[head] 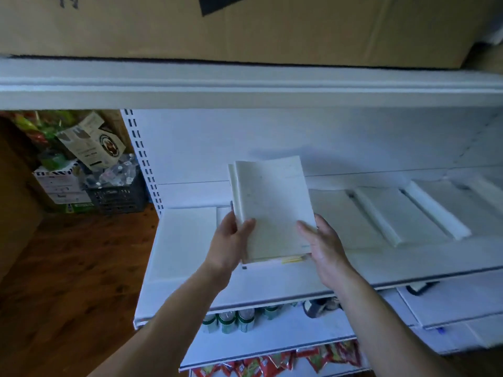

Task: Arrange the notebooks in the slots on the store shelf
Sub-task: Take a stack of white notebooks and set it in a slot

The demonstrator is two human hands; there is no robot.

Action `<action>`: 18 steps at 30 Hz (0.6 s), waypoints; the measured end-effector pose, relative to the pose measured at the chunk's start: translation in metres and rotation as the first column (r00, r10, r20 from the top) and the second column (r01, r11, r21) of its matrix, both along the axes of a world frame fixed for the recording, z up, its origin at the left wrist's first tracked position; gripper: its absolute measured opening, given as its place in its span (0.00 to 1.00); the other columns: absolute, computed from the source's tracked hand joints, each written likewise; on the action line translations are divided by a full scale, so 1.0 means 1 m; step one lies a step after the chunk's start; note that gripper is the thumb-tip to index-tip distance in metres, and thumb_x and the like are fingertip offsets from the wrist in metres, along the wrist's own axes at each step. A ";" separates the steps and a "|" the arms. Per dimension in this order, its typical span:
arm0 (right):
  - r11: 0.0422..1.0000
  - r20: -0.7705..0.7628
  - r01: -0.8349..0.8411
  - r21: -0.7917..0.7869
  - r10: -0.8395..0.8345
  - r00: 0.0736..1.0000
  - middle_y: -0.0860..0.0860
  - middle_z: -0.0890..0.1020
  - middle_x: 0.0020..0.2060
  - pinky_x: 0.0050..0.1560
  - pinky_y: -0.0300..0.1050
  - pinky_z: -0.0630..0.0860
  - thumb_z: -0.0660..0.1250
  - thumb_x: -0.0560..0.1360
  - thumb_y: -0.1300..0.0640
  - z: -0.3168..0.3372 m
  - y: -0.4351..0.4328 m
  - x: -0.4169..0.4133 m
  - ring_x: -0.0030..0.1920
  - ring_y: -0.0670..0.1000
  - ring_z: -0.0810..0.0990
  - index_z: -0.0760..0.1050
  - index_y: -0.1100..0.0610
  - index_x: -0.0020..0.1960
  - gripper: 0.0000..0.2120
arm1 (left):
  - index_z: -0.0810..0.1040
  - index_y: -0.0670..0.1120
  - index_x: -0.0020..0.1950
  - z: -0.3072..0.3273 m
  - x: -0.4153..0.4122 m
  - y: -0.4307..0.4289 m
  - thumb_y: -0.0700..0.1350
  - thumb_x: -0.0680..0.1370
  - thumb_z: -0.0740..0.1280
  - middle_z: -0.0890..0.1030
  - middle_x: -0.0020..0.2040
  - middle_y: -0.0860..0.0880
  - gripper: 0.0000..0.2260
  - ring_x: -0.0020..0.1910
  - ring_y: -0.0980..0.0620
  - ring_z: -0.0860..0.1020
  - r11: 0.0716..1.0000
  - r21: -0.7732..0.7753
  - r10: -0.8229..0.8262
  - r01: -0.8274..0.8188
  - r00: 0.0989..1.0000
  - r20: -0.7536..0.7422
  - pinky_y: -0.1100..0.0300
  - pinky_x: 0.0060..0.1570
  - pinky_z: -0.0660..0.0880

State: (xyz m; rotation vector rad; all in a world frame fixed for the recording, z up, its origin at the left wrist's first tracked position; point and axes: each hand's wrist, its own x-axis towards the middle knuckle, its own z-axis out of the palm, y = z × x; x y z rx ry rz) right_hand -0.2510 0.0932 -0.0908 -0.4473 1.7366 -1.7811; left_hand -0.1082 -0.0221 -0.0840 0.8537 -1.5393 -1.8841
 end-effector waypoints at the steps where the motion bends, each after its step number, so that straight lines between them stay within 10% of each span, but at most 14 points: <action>1: 1.000 -0.032 0.003 0.021 -0.002 0.999 0.47 0.78 0.62 0.59 0.49 0.72 0.69 0.75 0.51 0.000 0.010 -0.012 0.60 0.49 0.77 0.72 0.52 0.66 0.21 | 0.76 0.50 0.59 -0.001 -0.015 0.009 0.47 0.79 0.66 0.83 0.51 0.47 0.09 0.48 0.48 0.81 0.999 -0.046 0.016 -0.015 1.000 0.022 0.56 0.39 0.79; 6: 0.992 -0.237 0.052 0.112 -0.024 0.971 0.42 0.79 0.53 0.54 0.41 0.70 0.63 0.79 0.57 0.000 0.057 -0.077 0.53 0.44 0.78 0.72 0.51 0.59 0.09 | 0.73 0.57 0.56 -0.007 -0.092 0.056 0.45 0.80 0.66 0.83 0.45 0.52 0.08 0.43 0.53 0.81 0.984 -0.173 0.055 -0.042 0.996 0.073 0.54 0.43 0.80; 10: 0.967 -0.370 0.090 0.239 0.005 0.929 0.48 0.74 0.61 0.58 0.42 0.66 0.61 0.80 0.55 -0.007 0.082 -0.130 0.64 0.51 0.72 0.65 0.55 0.72 0.21 | 0.75 0.56 0.54 -0.023 -0.146 0.083 0.48 0.79 0.66 0.84 0.44 0.52 0.05 0.43 0.49 0.82 0.963 -0.255 0.119 -0.082 0.984 0.134 0.48 0.46 0.80; 18: 0.903 -0.426 0.023 0.429 0.179 0.887 0.46 0.70 0.66 0.61 0.45 0.69 0.60 0.75 0.51 -0.037 0.088 -0.185 0.63 0.51 0.72 0.64 0.52 0.72 0.26 | 0.68 0.41 0.73 -0.059 -0.200 0.097 0.46 0.81 0.63 0.71 0.70 0.45 0.21 0.70 0.45 0.66 0.825 -0.563 0.300 -0.045 0.880 0.368 0.54 0.70 0.60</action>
